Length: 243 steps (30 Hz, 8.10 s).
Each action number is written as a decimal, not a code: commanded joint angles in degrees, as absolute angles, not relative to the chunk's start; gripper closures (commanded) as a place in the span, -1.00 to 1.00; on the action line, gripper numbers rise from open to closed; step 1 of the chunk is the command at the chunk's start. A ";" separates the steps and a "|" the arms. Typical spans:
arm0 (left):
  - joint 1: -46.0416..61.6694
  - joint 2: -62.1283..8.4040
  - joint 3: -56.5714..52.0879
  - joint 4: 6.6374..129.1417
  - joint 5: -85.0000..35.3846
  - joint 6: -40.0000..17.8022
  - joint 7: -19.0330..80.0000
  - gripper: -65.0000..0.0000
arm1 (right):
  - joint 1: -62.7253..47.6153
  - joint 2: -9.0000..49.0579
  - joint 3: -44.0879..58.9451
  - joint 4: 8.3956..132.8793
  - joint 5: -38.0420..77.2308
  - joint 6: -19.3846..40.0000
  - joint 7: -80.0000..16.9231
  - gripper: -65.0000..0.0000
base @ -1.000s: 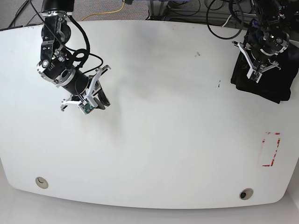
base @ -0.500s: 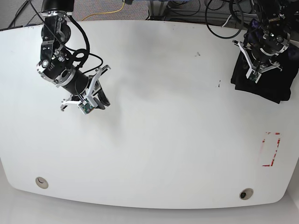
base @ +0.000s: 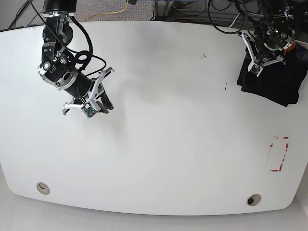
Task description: Layout the t-shirt on the table in an organized manner, then fold the t-shirt properly
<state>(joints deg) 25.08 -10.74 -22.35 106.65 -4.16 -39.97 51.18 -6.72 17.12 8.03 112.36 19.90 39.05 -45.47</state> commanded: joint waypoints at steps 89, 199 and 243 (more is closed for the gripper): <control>15.34 -19.91 -28.18 99.65 -7.34 -40.00 50.68 0.79 | -6.20 16.48 8.31 113.54 20.79 40.00 -44.18 0.71; 3.47 -5.14 -22.81 96.66 1.45 -33.80 1.89 0.79 | -3.65 7.08 8.48 92.35 -10.86 21.14 6.20 0.73; 71.25 9.00 -17.45 112.92 4.53 -26.51 -11.56 0.93 | -64.31 9.45 14.81 104.04 5.67 17.01 17.19 0.73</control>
<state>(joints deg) 68.75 8.99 -17.23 112.09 5.28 -26.52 -10.09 -60.95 9.19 14.55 103.42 4.99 16.71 15.73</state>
